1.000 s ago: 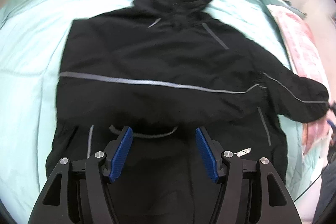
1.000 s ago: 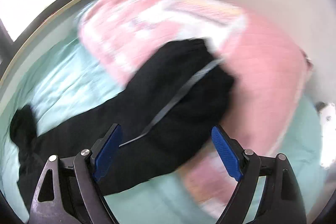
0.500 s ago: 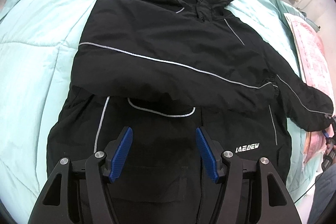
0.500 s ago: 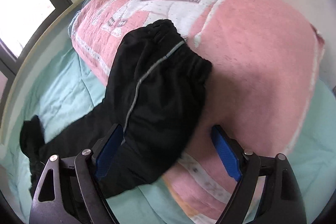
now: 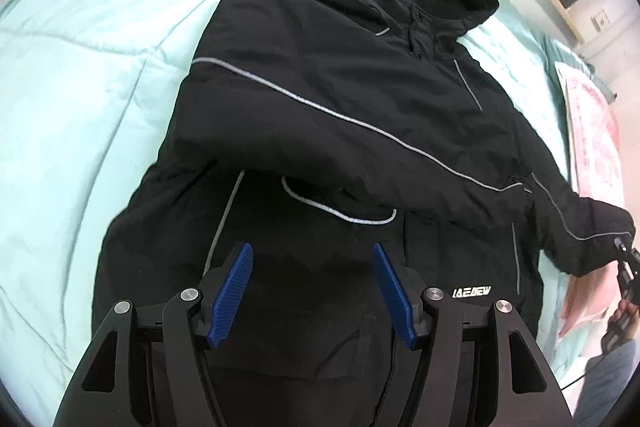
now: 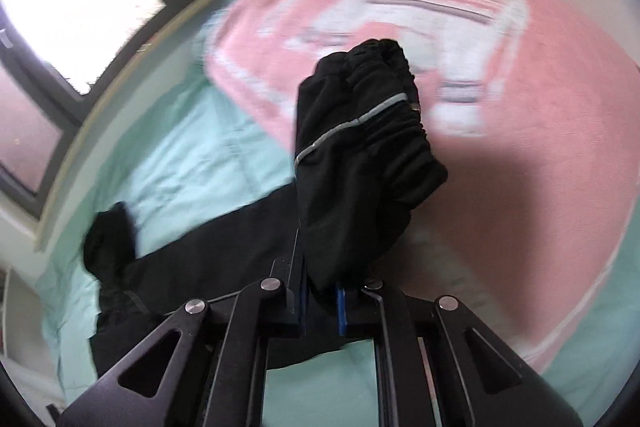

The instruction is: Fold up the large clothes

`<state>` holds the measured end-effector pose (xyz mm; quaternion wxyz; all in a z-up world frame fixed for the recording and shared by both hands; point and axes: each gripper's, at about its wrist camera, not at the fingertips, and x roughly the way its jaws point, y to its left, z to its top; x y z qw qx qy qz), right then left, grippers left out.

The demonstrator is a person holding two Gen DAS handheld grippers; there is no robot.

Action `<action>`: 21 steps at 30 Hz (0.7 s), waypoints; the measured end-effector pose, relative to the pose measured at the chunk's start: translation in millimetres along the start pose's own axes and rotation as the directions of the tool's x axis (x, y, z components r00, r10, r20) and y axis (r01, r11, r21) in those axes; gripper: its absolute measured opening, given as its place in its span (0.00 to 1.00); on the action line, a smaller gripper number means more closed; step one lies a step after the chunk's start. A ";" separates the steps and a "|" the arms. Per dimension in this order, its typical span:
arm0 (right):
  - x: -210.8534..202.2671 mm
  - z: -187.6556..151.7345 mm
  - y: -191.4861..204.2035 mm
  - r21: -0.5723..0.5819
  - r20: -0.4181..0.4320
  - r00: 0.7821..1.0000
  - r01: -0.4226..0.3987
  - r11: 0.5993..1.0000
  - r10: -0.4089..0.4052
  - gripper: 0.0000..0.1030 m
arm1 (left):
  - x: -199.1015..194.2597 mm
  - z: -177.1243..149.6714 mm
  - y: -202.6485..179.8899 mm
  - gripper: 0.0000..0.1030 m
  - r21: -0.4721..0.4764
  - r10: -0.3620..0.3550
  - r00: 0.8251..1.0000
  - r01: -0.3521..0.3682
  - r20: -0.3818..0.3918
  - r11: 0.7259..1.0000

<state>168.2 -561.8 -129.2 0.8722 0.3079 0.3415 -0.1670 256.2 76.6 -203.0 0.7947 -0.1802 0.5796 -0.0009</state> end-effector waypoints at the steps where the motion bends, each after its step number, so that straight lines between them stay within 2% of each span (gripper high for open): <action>1: -0.6 -5.8 17.7 -0.038 -0.001 1.000 -0.016 0.999 0.016 0.13 | 0.2 -1.1 1.2 0.62 0.000 -0.004 1.000 0.004 0.000 1.000; 5: 3.1 -31.8 86.3 -0.169 -0.045 0.994 -0.104 0.980 0.098 0.13 | 1.0 -6.6 3.3 0.62 0.013 -0.021 1.000 0.021 0.006 1.000; 9: 11.5 -69.3 154.0 -0.271 -0.119 0.974 -0.217 0.938 0.191 0.13 | 7.3 -9.5 3.6 0.62 0.015 -0.032 0.999 0.032 -0.013 0.999; 11: 22.2 -87.7 181.1 -0.305 -0.152 0.966 -0.247 0.920 0.209 0.13 | 10.5 -10.4 1.3 0.62 0.021 -0.030 0.999 0.030 -0.020 0.999; 14: 50.8 -122.8 213.7 -0.369 -0.211 0.965 -0.228 0.901 0.158 0.13 | 11.8 -10.1 -1.1 0.62 0.026 -0.034 0.999 0.035 -0.022 0.999; 18: 95.7 -166.7 226.8 -0.362 -0.349 0.931 -0.244 0.900 0.112 0.13 | 14.1 -12.3 0.8 0.62 0.011 -0.045 0.998 0.046 -0.032 0.999; 21: 119.6 -189.6 221.2 -0.340 -0.397 0.914 -0.232 0.911 0.084 0.14 | 19.2 -15.1 -0.2 0.62 0.016 -0.040 0.998 0.041 -0.049 0.999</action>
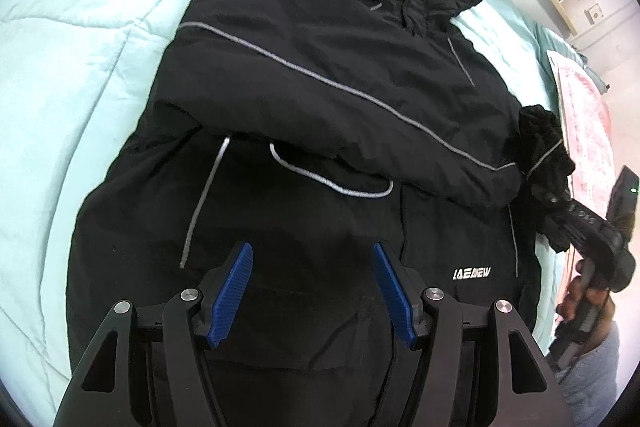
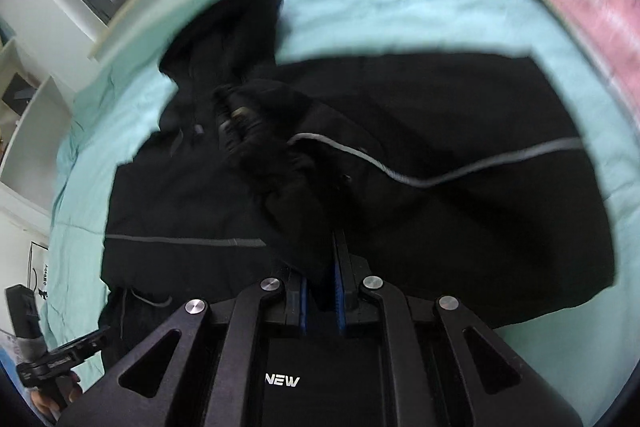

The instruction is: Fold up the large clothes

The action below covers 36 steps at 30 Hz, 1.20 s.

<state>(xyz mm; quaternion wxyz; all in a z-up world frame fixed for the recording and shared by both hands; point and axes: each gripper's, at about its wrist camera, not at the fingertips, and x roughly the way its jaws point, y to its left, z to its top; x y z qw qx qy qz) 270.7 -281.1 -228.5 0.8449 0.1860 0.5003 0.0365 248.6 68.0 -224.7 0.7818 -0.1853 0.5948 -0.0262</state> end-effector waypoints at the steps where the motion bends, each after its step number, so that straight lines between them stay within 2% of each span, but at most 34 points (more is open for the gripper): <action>1: 5.7 -3.5 -1.2 0.001 -0.010 1.000 -0.001 1.000 0.001 0.17 | 2.8 -0.6 -1.6 0.62 0.002 0.002 1.000 -0.002 -0.008 1.000; 8: 16.5 -0.3 -7.4 -0.025 -0.061 0.998 0.005 1.000 -0.007 0.19 | 16.3 -1.9 -22.1 0.62 0.054 -0.005 0.999 0.007 -0.038 0.999; 11: 21.1 0.0 1.4 -0.076 -0.069 0.997 0.027 0.997 -0.033 0.30 | 19.1 -2.7 -37.1 0.62 0.102 -0.009 0.999 0.014 -0.047 0.995; 15: 28.7 -7.1 14.4 -0.140 -0.104 0.994 0.004 0.990 -0.019 0.78 | 22.8 -6.1 -48.6 0.62 0.128 -0.016 0.998 0.024 -0.063 0.991; 16: 28.9 -8.2 17.4 -0.152 -0.110 0.994 0.003 0.988 -0.020 0.83 | 22.5 -6.5 -49.7 0.62 0.134 -0.016 0.998 0.024 -0.064 0.991; 20: 26.5 -11.4 34.6 -0.215 -0.113 0.990 0.057 0.975 -0.083 0.84 | 22.6 -8.2 -54.3 0.62 0.157 -0.017 0.998 0.028 -0.068 0.987; 24: 6.8 -11.7 39.7 -0.201 -0.088 0.995 0.033 0.979 -0.051 0.84 | 29.5 -11.4 -62.3 0.62 0.175 -0.028 0.996 0.042 -0.081 0.984; 31: -36.1 -18.4 42.7 -0.223 0.003 0.996 0.092 0.970 -0.094 0.84 | 42.7 -24.1 -79.6 0.62 0.218 -0.041 0.991 0.069 -0.129 0.973; 33: -49.1 -23.6 34.6 -0.195 0.042 0.994 0.110 0.975 -0.104 0.84 | 44.3 -26.0 -84.6 0.62 0.231 -0.042 0.990 0.072 -0.133 0.970; 36: -63.2 -36.1 9.1 -0.069 0.052 0.994 0.104 0.992 -0.100 0.84 | 46.1 -27.9 -92.2 0.62 0.249 -0.051 0.989 0.085 -0.140 0.965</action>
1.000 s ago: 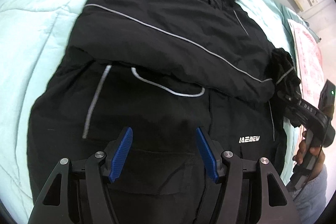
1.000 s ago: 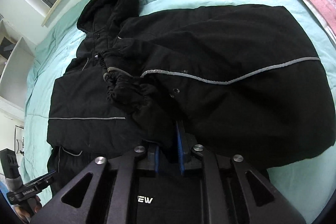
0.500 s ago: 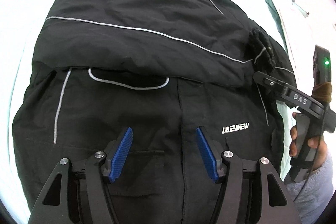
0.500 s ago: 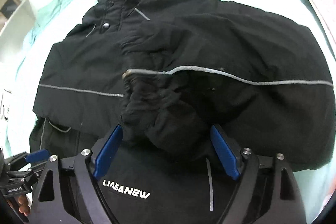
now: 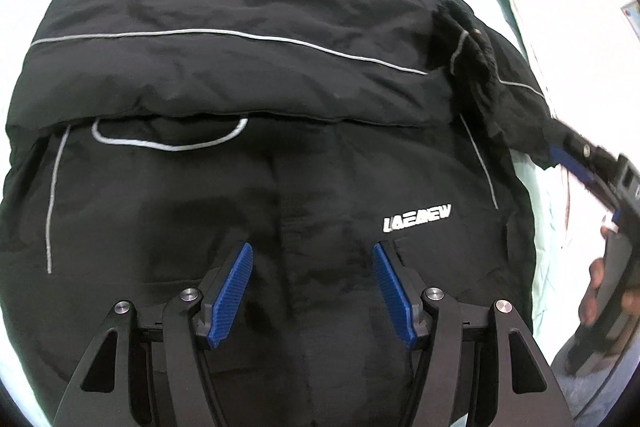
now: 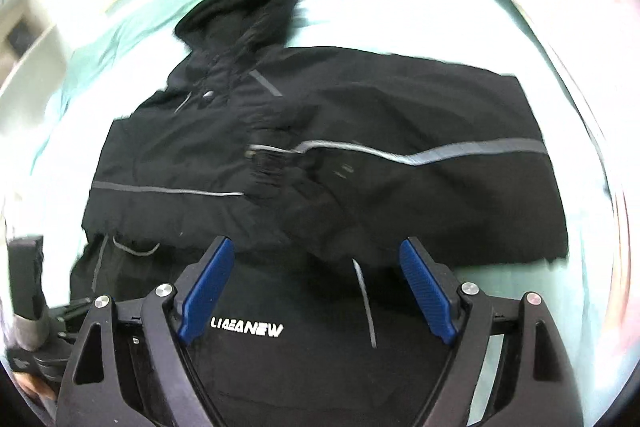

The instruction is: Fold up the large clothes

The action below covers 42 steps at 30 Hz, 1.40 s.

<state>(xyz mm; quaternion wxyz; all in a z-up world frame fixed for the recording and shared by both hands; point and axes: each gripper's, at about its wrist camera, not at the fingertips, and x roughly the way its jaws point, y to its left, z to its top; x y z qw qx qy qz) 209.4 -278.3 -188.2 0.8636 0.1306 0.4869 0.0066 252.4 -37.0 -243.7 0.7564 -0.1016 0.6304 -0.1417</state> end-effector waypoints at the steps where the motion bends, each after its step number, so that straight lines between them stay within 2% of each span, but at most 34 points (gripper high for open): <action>1: -3.0 -6.8 -8.5 0.035 -0.005 1.000 0.005 0.999 -0.005 0.84 | 1.5 1.3 -3.4 0.62 0.005 -0.012 1.000 0.012 -0.004 1.000; 4: -7.2 -22.5 -24.5 0.050 -0.033 0.999 0.043 0.998 -0.041 0.84 | 6.7 9.6 -16.4 0.62 0.033 -0.045 0.999 0.046 -0.012 0.998; 8: -11.8 -33.4 -44.7 0.084 -0.056 0.996 0.072 0.994 -0.067 0.84 | 11.6 33.3 -45.6 0.62 0.120 -0.065 0.998 0.066 -0.007 0.991; 11: -15.6 -32.8 -56.0 0.104 -0.050 0.994 0.100 0.990 -0.095 0.84 | 10.7 59.4 -64.6 0.62 0.119 -0.119 0.993 0.116 0.022 0.986; 13: -18.7 -31.3 -62.0 0.101 -0.043 0.991 0.128 0.987 -0.125 0.84 | 16.9 76.3 -75.1 0.62 0.120 -0.146 0.989 0.144 0.010 0.982; 16: -25.2 -30.3 -72.4 0.112 -0.026 0.990 0.140 0.984 -0.138 0.84 | 27.9 97.2 -87.0 0.62 0.127 -0.136 0.991 0.136 -0.004 0.983; 20: -28.1 -32.8 -88.3 0.158 -0.019 0.989 0.146 0.977 -0.145 0.84 | 36.6 117.6 -101.9 0.62 0.118 -0.211 0.977 0.212 -0.020 0.970; 28: -21.6 -41.3 -109.9 0.240 -0.049 0.990 0.140 0.961 -0.132 0.84 | 50.3 134.9 -128.4 0.62 0.187 -0.168 0.986 0.163 0.013 0.969; 30: -19.4 -42.5 -111.0 0.242 -0.055 0.989 0.144 0.959 -0.135 0.84 | 52.7 134.7 -130.1 0.56 0.193 -0.174 0.985 0.171 -0.001 0.966; 32: -18.3 -43.8 -111.5 0.244 -0.058 0.989 0.145 0.959 -0.135 0.84 | 52.6 134.5 -133.9 0.43 0.213 -0.162 0.987 0.159 -0.005 0.964; 34: -17.5 -44.9 -111.7 0.246 -0.061 0.990 0.141 0.959 -0.130 0.84 | 51.6 133.9 -134.2 0.34 0.238 -0.152 0.988 0.145 0.011 0.961; 42: -15.5 -48.3 -109.3 0.244 -0.071 0.990 0.139 0.960 -0.125 0.84 | 48.7 131.7 -128.1 0.30 0.243 -0.195 0.981 0.186 0.015 0.952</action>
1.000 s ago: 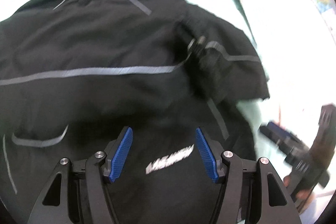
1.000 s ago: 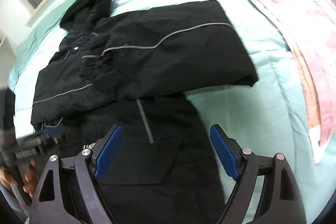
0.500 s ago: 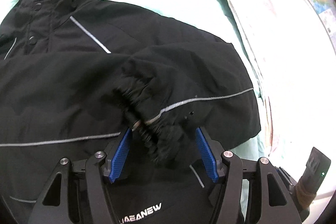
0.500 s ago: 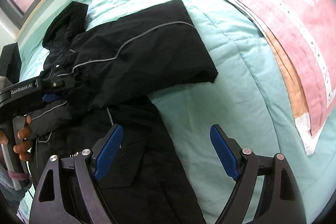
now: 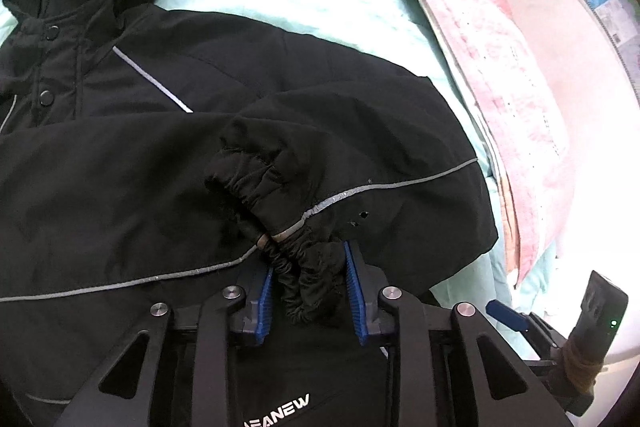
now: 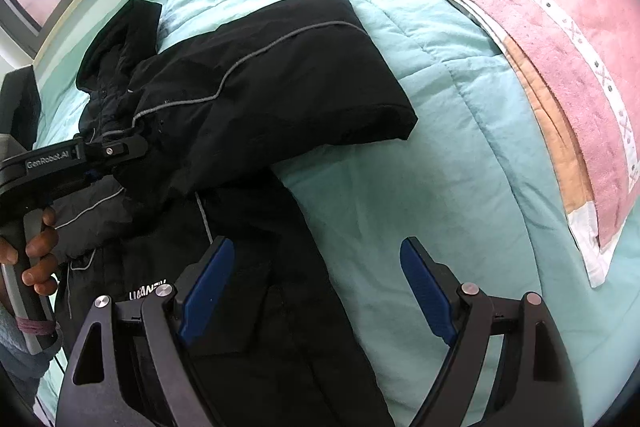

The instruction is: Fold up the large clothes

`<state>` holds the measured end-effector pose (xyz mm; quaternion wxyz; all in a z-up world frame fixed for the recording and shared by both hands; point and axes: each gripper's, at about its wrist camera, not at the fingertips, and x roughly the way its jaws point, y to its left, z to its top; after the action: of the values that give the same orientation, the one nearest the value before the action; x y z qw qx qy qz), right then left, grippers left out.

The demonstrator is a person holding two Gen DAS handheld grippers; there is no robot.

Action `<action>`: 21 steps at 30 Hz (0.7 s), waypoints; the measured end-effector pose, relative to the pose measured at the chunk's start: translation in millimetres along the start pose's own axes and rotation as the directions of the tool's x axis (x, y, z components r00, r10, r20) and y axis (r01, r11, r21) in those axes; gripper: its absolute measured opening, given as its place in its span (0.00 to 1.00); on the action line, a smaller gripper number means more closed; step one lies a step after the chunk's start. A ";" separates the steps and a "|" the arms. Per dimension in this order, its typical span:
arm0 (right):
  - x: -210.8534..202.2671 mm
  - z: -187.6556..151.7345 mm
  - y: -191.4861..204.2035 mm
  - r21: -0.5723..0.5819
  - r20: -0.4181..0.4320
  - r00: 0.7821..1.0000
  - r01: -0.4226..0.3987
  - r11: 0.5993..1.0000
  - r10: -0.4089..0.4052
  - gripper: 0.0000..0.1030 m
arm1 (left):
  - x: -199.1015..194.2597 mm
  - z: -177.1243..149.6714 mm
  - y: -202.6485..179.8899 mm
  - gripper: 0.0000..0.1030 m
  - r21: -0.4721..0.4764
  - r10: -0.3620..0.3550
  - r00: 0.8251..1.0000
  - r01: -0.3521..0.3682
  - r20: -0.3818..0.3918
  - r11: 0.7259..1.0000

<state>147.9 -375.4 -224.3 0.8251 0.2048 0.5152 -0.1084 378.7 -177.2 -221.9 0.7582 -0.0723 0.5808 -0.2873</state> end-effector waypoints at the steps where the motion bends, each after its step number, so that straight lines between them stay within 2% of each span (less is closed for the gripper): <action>1: 0.1 -1.2 0.6 0.001 -0.001 1.000 -0.002 1.000 0.002 0.84 | -0.5 -0.4 0.4 0.29 0.001 -0.001 1.000 0.001 0.003 1.000; 14: 3.8 -5.4 5.2 -0.016 -0.018 1.000 -0.005 1.000 0.005 0.84 | -7.5 -3.5 -1.1 0.22 0.030 0.015 1.000 -0.015 0.013 0.999; 21: -0.9 -7.3 7.7 -0.027 -0.017 1.000 0.002 1.000 -0.003 0.84 | -25.6 -3.8 -1.2 0.22 0.033 0.009 0.998 -0.011 0.061 0.999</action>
<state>144.7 -365.3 -224.5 0.8233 0.1938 0.5239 -0.1006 370.7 -164.0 -201.0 0.7781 -0.0653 0.5529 -0.2908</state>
